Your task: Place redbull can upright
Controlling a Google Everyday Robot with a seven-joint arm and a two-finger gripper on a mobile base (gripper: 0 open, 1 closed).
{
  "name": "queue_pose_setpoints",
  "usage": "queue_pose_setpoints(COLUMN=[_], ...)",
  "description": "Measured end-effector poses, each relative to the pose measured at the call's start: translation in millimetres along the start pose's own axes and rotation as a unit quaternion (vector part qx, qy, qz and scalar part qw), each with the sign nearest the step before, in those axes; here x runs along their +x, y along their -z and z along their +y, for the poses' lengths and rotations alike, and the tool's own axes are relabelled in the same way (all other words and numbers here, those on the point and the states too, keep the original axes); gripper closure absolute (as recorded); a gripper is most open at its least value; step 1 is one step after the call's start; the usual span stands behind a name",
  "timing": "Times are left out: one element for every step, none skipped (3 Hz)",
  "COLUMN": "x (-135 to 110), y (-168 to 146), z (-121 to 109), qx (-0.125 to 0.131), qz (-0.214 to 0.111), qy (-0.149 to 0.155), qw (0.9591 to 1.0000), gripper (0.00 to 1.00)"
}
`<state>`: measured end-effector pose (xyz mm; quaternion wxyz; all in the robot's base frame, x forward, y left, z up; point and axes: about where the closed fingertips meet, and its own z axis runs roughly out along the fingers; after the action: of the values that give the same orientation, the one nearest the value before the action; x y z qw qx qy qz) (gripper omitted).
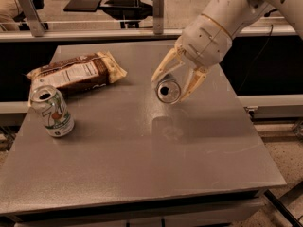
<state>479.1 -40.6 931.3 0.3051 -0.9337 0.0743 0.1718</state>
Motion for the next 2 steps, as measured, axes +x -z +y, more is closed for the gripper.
queue_pose_setpoints(x=[1.2, -1.5], y=[15.4, 29.9], z=[8.8, 12.9], qx=[0.082, 0.134], qz=[-0.030, -0.054], qy=[-0.056, -0.081], qw=[0.9946, 0.9862], gripper=[1.00, 1.00])
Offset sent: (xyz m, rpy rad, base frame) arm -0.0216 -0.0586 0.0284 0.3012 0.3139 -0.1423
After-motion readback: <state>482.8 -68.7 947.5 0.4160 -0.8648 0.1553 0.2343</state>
